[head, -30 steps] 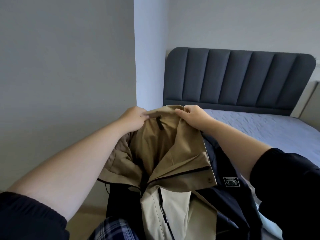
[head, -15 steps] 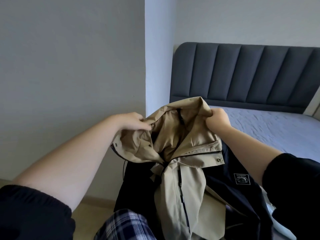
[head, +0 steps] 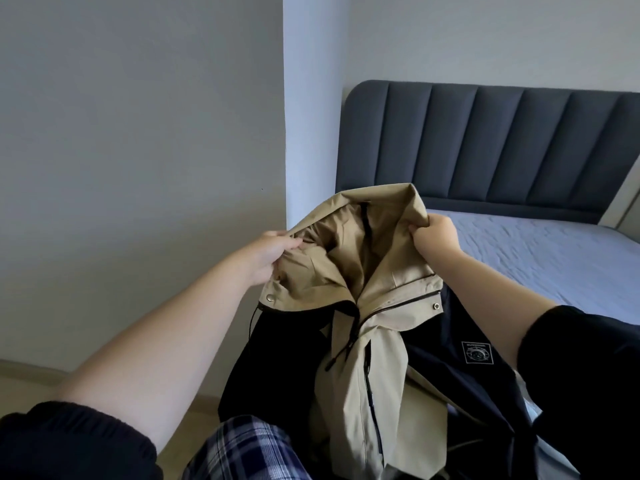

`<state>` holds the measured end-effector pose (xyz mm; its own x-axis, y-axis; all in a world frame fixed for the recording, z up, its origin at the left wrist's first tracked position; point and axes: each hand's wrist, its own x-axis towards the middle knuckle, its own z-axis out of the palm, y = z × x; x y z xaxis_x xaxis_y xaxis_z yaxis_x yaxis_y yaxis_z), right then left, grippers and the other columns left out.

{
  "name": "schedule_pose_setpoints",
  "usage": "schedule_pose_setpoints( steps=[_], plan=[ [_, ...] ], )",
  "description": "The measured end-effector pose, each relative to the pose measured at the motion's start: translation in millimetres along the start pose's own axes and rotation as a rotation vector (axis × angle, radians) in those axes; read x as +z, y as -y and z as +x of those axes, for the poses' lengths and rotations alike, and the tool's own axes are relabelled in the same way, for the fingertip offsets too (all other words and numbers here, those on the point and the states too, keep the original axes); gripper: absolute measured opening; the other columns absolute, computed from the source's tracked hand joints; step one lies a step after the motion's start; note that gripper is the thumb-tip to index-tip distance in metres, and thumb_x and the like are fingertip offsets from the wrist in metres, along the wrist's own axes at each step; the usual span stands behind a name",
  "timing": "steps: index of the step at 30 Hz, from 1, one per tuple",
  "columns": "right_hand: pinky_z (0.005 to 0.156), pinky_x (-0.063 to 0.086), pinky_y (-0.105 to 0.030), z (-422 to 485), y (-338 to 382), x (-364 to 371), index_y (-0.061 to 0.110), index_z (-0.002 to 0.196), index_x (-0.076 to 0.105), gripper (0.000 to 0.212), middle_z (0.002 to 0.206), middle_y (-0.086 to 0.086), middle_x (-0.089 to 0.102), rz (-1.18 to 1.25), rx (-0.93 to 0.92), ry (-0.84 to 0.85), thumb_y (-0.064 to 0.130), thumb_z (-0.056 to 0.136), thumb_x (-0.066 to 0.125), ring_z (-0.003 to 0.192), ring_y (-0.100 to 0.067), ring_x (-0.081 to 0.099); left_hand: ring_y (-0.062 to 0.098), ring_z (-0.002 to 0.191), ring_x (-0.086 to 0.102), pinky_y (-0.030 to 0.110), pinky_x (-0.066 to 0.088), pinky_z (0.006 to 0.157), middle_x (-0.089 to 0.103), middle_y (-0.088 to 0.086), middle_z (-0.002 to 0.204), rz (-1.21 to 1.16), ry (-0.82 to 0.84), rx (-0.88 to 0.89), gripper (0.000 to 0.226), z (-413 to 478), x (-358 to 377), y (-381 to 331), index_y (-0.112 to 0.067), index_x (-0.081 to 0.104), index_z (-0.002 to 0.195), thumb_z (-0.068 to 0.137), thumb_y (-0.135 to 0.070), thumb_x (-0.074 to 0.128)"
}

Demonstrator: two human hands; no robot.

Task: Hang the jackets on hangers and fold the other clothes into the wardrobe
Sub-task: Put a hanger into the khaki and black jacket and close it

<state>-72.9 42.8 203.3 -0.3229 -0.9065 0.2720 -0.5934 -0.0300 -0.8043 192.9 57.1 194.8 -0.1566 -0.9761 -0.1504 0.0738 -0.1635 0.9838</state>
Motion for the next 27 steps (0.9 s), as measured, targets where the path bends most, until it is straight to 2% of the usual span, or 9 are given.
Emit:
schedule_pose_setpoints(
  steps=[3,7,9,13,16,19,22,25,27],
  plan=[
    [0.056,0.035,-0.026,2,-4,-5,0.002,0.094,0.062,0.016,0.082,-0.010,0.056,0.056,0.062,0.024,0.002,0.091,0.046,0.081,-0.023,0.050,0.015,0.085,0.069,0.030,0.058,0.078,0.072,0.004,0.094,0.036,0.208,0.017,0.012,-7,-8,13,-0.011,0.064,0.102,0.093,-0.012,0.057],
    [0.070,0.038,-0.030,-2,-11,-2,-0.002,0.099,0.063,0.019,0.086,-0.011,0.057,0.084,0.112,0.036,0.005,0.093,0.046,0.081,-0.023,0.048,0.015,0.098,0.064,0.031,0.052,0.088,0.069,-0.004,0.099,0.638,0.235,-0.020,0.038,-1,-23,41,-0.017,0.060,0.107,0.075,-0.010,0.080],
    [0.074,0.040,-0.032,-5,-12,0,-0.003,0.103,0.063,0.021,0.088,-0.011,0.058,0.120,0.122,0.051,0.008,0.094,0.047,0.084,-0.023,0.049,0.013,0.102,0.062,0.027,0.050,0.089,0.067,-0.008,0.103,0.808,0.262,-0.049,0.050,2,-24,52,-0.020,0.058,0.113,0.070,-0.010,0.083],
    [0.083,0.044,-0.036,-9,-10,-1,0.009,0.101,0.062,0.013,0.092,-0.006,0.060,0.268,0.173,0.171,0.013,0.097,0.050,0.090,-0.024,0.054,0.015,0.103,0.060,0.029,0.050,0.088,0.064,-0.002,0.108,0.890,0.147,-0.020,0.055,11,-13,68,-0.017,0.054,0.116,0.069,-0.009,0.082],
    [0.082,0.046,-0.036,-10,-11,-3,0.014,0.101,0.062,0.012,0.087,-0.002,0.060,0.336,0.182,0.241,0.012,0.097,0.051,0.088,-0.022,0.055,0.019,0.101,0.059,0.027,0.050,0.075,0.062,0.004,0.108,0.839,0.011,0.100,0.042,15,6,73,-0.012,0.056,0.115,0.077,-0.005,0.072],
    [0.078,0.045,-0.032,-9,-17,-2,0.013,0.095,0.064,0.012,0.086,-0.002,0.062,0.166,0.034,0.186,0.017,0.096,0.053,0.086,-0.020,0.055,0.019,0.092,0.062,0.031,0.054,0.073,0.065,0.006,0.098,0.756,-0.036,0.153,0.028,17,18,70,-0.009,0.062,0.101,0.076,-0.006,0.074],
    [0.062,0.039,-0.030,-9,-24,-4,0.015,0.077,0.058,0.028,0.070,0.002,0.057,-0.234,-0.147,0.141,0.033,0.097,0.050,0.076,-0.022,0.054,0.014,0.063,0.058,0.023,0.046,0.052,0.060,0.002,0.067,0.708,-0.124,0.181,0.020,17,15,56,-0.013,0.059,0.071,0.076,-0.014,0.078],
    [0.062,0.040,-0.030,-7,-29,-12,0.017,0.083,0.056,0.028,0.074,0.003,0.058,-0.375,-0.114,0.228,0.044,0.089,0.059,0.075,-0.020,0.056,0.019,0.062,0.055,0.025,0.040,0.055,0.057,0.003,0.064,0.738,-0.286,0.206,0.023,18,8,39,-0.011,0.059,0.067,0.076,-0.020,0.078],
    [0.066,0.045,-0.030,-7,-33,-17,0.014,0.091,0.058,0.030,0.086,-0.002,0.062,-0.430,-0.019,0.373,0.038,0.080,0.072,0.081,-0.020,0.058,0.020,0.066,0.055,0.028,0.039,0.059,0.061,0.005,0.070,0.779,-0.362,0.263,0.022,14,7,27,-0.006,0.064,0.074,0.075,-0.023,0.078]
  ],
)
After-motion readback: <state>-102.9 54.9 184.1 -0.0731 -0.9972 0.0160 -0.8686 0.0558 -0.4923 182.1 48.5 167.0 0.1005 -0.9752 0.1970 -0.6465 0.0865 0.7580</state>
